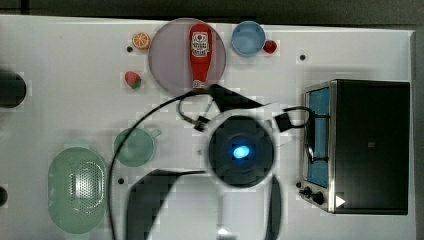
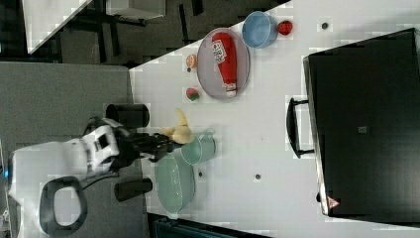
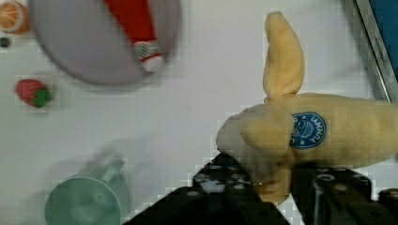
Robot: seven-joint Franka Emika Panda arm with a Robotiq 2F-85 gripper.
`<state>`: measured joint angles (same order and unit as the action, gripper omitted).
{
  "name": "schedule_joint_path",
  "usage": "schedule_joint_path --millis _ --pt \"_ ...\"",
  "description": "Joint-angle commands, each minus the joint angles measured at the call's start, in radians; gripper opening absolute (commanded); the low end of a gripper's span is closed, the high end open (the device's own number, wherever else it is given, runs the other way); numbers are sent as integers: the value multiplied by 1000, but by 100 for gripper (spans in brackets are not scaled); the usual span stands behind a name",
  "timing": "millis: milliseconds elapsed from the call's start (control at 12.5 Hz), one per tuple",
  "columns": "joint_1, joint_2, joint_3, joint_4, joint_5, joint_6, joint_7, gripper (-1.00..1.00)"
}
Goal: Pick Banana and place it in mug.
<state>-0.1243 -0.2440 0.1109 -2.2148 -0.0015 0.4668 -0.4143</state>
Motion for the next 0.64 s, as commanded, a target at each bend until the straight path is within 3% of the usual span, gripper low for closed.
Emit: schedule_joint_path --millis 80,400,640 --pt "39 25 118 6 16 -30 -9 -42" --pt "47 57 288 5 21 -34 7 -42" --pt "49 93 373 5 21 -34 223 -42"
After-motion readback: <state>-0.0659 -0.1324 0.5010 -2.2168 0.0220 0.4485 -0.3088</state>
